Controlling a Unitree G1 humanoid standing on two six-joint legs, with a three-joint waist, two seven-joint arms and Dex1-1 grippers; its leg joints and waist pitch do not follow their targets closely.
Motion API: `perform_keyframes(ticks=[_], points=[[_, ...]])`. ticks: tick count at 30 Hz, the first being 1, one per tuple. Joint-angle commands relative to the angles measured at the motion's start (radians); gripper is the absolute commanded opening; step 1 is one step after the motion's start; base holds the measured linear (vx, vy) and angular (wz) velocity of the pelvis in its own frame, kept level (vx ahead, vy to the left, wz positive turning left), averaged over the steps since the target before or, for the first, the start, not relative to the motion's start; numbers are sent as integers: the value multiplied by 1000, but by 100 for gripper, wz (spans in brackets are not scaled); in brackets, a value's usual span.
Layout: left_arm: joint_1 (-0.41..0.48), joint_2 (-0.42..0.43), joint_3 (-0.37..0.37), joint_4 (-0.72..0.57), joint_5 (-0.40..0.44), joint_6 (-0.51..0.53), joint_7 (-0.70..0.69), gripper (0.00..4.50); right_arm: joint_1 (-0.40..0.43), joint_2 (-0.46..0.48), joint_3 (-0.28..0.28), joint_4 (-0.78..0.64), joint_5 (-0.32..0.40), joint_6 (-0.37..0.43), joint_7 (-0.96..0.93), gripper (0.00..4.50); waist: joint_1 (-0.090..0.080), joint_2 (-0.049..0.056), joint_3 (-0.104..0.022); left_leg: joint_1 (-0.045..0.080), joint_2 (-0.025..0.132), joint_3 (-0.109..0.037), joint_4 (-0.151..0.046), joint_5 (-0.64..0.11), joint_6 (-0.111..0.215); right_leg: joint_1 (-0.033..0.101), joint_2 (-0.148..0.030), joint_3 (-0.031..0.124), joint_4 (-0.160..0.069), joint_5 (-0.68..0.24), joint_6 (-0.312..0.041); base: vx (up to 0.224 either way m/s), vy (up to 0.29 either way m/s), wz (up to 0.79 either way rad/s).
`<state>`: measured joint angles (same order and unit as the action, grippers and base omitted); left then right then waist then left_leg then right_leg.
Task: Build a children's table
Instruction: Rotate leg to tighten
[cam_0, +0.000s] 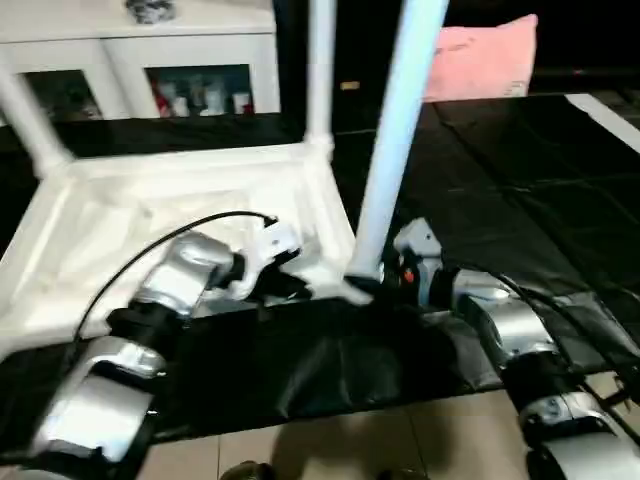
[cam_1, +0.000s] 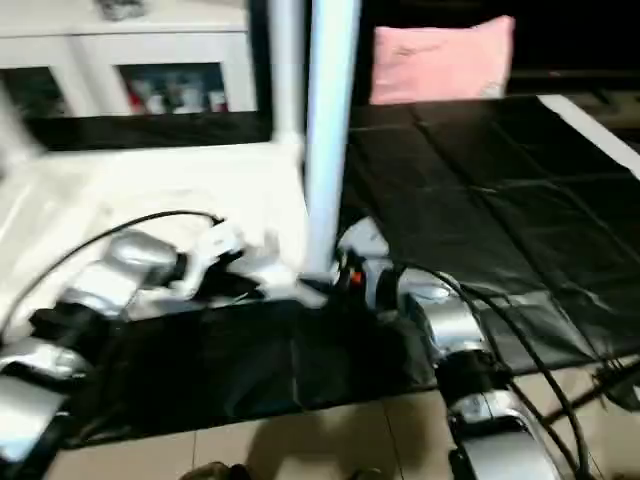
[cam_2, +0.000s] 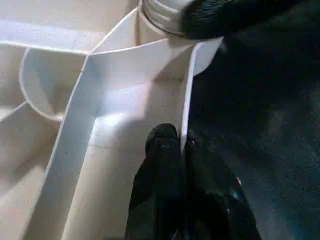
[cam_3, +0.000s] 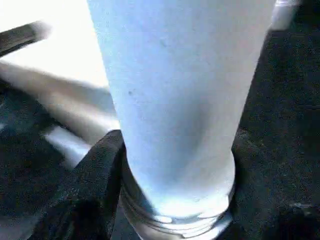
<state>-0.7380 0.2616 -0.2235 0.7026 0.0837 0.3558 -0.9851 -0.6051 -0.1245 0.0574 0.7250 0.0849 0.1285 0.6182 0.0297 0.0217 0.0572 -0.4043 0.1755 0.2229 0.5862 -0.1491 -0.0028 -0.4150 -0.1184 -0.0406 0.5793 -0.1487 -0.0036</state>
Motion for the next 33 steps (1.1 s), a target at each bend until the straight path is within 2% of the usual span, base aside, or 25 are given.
perform_keyframes(ticks=[1,3,5,6,7,10,11,13,17,21,23,25,27,29,31,33], points=[[-54,-46,87,-57,-36,35,161,0,12,55,46,59,-23,29,-50,272,2,4,-76,39,44,-42,-82,-421,-51,29,-29,16,-70,-354,-189,0,0,0],[-56,-64,93,-63,-37,50,196,0,5,70,41,70,-34,23,-80,272,4,6,-77,42,45,-39,-80,-406,-40,27,-25,18,-68,-303,-198,0,0,0],[-61,-87,90,-65,-30,51,231,0,-11,91,30,81,-36,20,-111,272,5,4,-78,39,41,-37,-79,-388,-22,32,-23,17,-66,-274,-203,0,0,0],[-62,-88,84,-64,-28,42,224,0,-12,93,23,78,-23,26,-102,307,5,4,-78,39,41,-37,-79,-388,-22,32,-23,17,-66,-274,-203,0,0,0],[-63,-86,72,-67,-24,37,208,0,-13,96,4,70,1,37,-86,342,7,5,-79,37,42,-37,-78,-371,-8,35,-25,17,-65,-263,-200,0,0,0],[-59,-78,61,-79,-22,45,188,0,-15,90,-9,60,15,33,-74,349,7,7,-80,36,43,-37,-79,-358,-1,36,-24,16,-63,-247,-202,0,0,0],[-57,-71,56,-80,-21,41,176,0,-15,82,-11,53,17,29,-65,378,6,8,-80,33,43,-38,-80,-356,-3,39,-24,15,-62,-243,-202,0,0,0],[-54,-62,50,-82,-21,35,157,0,-15,71,-12,45,20,23,-50,389,5,9,-79,37,43,-37,-80,-364,-4,36,-23,15,-62,-242,-206,0,0,0],[-30,-6,15,-85,-21,-22,44,0,-7,-20,0,1,36,-1,102,422,8,8,-80,35,44,-37,-78,-358,4,41,-23,14,-63,-229,-211,0,0,0],[-3,53,-21,-89,-32,-118,-104,0,9,-101,27,-41,38,-42,267,446,16,8,-84,29,46,-31,-70,-285,36,47,-22,12,-49,-137,-241,0,0,0],[10,86,-41,-92,-31,-170,-171,0,19,-141,43,-65,44,-61,355,446,20,12,-82,32,49,-29,-69,-281,47,45,-21,11,-47,-131,-253,0,0,0],[23,142,-72,-91,-29,-224,-275,0,29,-192,63,-98,61,-57,476,446,28,13,-82,35,52,-29,-70,-302,40,44,-22,11,-48,-162,-255,0,0,0],[24,162,-83,-87,-26,-246,-311,0,30,-208,71,-105,64,-57,517,446,34,15,-80,40,55,-28,-71,-318,31,39,-21,13,-49,-183,-253,0,0,0],[21,191,-94,-69,-20,-274,-357,0,30,-229,88,-111,64,-67,574,446,42,16,-78,45,57,-27,-75,-347,6,34,-21,15,-49,-209,-251,0,0,0],[16,230,-110,-50,-19,-309,-432,0,28,-241,121,-119,61,-87,648,446,49,10,-77,48,57,-28,-78,-380,-15,31,-22,16,-52,-251,-240,0,0,0],[15,245,-117,-48,-19,-316,-466,0,27,-237,135,-126,65,-85,680,446,52,10,-76,47,58,-28,-80,-379,-21,31,-24,18,-49,-252,-237,0,0,0]])
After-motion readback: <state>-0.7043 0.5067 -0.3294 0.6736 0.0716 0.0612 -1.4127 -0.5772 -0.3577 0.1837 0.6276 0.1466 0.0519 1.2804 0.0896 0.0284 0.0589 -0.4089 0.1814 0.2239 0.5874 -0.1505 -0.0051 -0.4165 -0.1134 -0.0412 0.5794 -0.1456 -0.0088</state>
